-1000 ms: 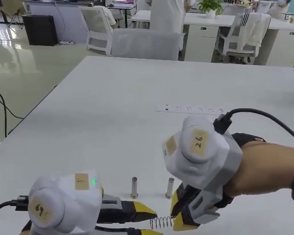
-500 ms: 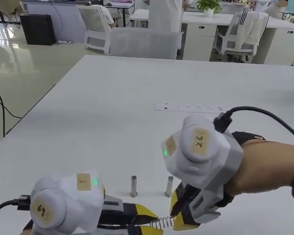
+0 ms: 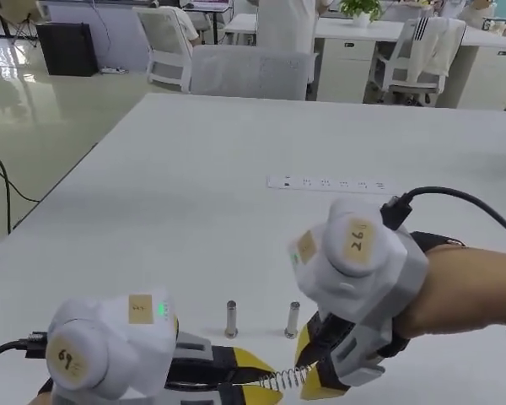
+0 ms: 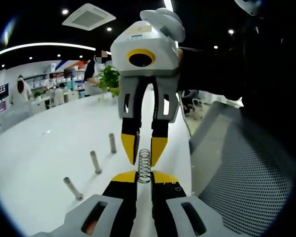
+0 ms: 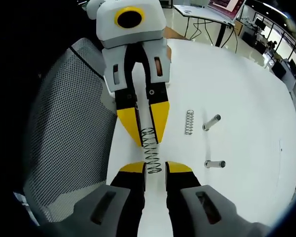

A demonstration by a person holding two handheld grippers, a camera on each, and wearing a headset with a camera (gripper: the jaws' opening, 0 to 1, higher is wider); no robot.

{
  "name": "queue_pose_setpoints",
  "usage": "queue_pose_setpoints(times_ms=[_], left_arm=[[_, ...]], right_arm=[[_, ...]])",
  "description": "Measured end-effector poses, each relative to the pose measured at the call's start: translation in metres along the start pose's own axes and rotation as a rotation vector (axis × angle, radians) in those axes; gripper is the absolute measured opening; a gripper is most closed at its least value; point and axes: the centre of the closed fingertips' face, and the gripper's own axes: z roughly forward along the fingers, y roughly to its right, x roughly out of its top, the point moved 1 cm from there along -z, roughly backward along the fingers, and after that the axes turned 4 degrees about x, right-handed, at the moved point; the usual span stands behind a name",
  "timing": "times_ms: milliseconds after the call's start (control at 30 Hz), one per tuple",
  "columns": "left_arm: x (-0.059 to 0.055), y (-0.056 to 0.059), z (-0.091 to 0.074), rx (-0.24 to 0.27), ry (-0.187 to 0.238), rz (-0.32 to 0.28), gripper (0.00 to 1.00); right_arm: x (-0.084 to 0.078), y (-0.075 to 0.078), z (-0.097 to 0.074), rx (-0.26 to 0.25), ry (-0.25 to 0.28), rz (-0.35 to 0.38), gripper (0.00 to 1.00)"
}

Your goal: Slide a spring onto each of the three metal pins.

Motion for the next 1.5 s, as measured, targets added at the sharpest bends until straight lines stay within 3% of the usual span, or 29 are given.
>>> queue_pose_setpoints(times_ms=[300,633,867,1133,1500], left_arm=[[0.006,0.0,0.0,0.002,0.02,0.0,0.02],[0.005,-0.001,0.0,0.01,0.017,0.002,0.02],[0.003,0.001,0.0,0.005,0.005,0.008,0.02],[0.001,0.002,0.001,-0.004,-0.005,0.011,0.02],[0.003,0.003,0.001,-0.005,0.003,0.008,0.03]], right_arm=[[-0.001,-0.001,0.002,0.006,0.011,0.003,0.1],[0.003,-0.002,-0.005,-0.009,0.008,-0.006,0.08],[0.013,-0.005,-0.014,-0.004,0.03,-0.013,0.08],[0.032,-0.011,-0.021,0.017,0.109,-0.014,0.08],[0.042,-0.012,-0.022,0.016,0.114,-0.028,0.08]])
